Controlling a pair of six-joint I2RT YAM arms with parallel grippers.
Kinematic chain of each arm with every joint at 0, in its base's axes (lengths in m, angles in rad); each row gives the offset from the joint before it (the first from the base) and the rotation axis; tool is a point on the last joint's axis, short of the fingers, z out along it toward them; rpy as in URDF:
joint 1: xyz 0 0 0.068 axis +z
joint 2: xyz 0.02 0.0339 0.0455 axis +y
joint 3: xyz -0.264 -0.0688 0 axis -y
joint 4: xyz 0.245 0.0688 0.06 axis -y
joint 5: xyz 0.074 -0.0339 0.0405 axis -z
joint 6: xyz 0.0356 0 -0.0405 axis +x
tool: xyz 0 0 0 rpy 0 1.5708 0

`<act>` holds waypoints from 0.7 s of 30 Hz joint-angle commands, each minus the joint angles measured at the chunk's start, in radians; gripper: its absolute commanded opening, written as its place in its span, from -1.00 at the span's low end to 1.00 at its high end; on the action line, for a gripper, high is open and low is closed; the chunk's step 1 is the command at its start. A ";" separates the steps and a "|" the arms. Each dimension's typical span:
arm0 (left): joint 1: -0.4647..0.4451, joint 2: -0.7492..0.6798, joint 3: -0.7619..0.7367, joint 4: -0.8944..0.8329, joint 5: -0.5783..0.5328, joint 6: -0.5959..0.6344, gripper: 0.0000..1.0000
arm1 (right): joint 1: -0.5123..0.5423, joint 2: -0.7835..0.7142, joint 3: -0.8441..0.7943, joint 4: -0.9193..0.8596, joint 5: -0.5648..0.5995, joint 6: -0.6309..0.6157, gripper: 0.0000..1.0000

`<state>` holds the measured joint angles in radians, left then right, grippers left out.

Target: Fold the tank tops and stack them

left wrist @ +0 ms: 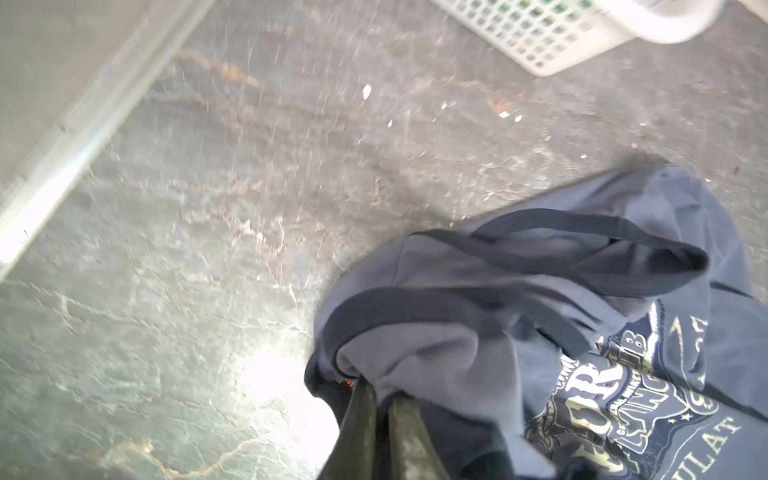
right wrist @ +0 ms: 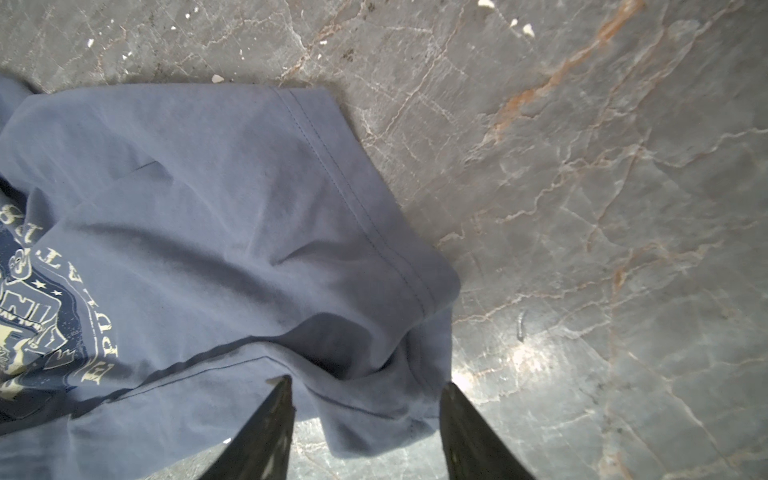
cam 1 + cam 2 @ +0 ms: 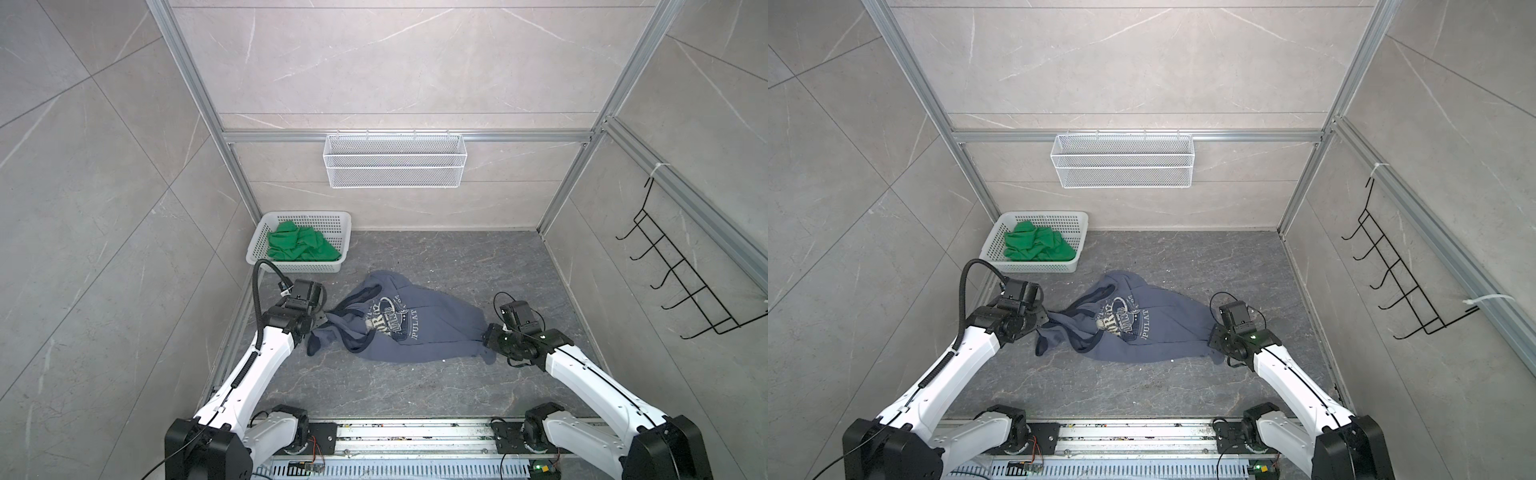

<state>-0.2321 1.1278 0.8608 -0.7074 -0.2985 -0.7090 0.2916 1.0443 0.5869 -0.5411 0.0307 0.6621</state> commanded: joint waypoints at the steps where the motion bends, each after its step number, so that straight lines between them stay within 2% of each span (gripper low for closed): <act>1: 0.061 0.032 -0.047 0.009 0.069 -0.023 -0.40 | 0.003 0.000 0.003 -0.002 0.014 -0.004 0.16; 2: 0.071 0.021 -0.058 0.012 0.078 -0.017 -0.09 | 0.003 -0.003 0.005 -0.006 0.019 -0.004 0.17; 3: 0.070 0.005 -0.059 0.001 0.064 -0.007 0.11 | 0.003 -0.007 0.006 -0.012 0.023 -0.006 0.17; 5: 0.041 -0.035 -0.045 -0.020 0.032 0.008 0.30 | 0.003 -0.012 0.010 -0.028 0.042 -0.009 0.17; 7: -0.066 -0.048 0.007 -0.077 -0.062 0.015 0.42 | 0.003 -0.014 0.014 -0.037 0.057 -0.009 0.18; 9: -0.195 0.010 0.084 -0.126 -0.085 0.011 0.45 | 0.003 -0.013 0.015 -0.043 0.074 -0.004 0.18; 11: -0.328 0.114 0.145 -0.133 -0.026 0.000 0.44 | 0.003 -0.010 0.015 -0.042 0.085 0.001 0.18; 13: -0.421 0.219 0.170 -0.104 0.059 -0.030 0.43 | 0.003 -0.006 0.016 -0.037 0.091 0.006 0.18; 15: -0.469 0.283 0.157 -0.050 0.096 -0.054 0.42 | 0.004 -0.005 0.015 -0.033 0.082 0.013 0.18; 21: -0.474 0.382 0.117 0.092 0.176 -0.069 0.37 | 0.003 -0.023 -0.001 -0.019 0.055 0.017 0.18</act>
<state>-0.7120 1.5009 0.9726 -0.6769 -0.1715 -0.7494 0.2916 1.0401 0.5873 -0.5568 0.0898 0.6632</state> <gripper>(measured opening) 0.688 0.591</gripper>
